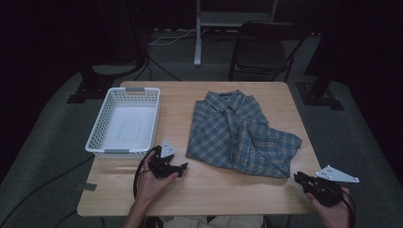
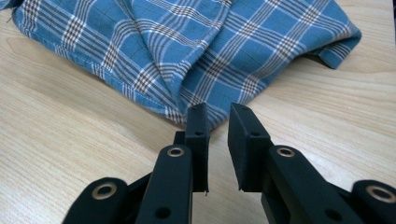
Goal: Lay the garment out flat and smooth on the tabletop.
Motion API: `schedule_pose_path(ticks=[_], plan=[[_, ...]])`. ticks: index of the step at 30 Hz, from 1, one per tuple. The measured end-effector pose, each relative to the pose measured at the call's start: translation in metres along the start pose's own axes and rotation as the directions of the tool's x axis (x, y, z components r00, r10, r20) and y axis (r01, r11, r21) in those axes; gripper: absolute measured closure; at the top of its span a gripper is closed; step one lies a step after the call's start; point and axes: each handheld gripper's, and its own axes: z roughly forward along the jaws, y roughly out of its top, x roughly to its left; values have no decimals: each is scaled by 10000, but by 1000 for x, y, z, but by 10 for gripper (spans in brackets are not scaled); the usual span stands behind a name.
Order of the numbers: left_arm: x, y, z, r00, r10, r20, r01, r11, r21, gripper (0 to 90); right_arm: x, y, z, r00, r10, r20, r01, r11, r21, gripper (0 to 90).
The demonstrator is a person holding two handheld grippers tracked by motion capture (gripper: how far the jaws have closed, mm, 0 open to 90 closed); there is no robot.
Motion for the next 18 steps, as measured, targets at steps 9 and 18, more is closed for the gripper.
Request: schedule_pose_path(ticks=[9, 18], plan=[[1, 24, -5, 9985, -189, 519, 218, 9982, -556, 363, 8, 7, 3, 9995, -245, -202, 243, 9997, -98, 744], [1, 47, 16, 9977, 11, 681, 8, 9996, -281, 338, 15, 10, 2, 9977, -532, -422, 525, 9985, -183, 710]])
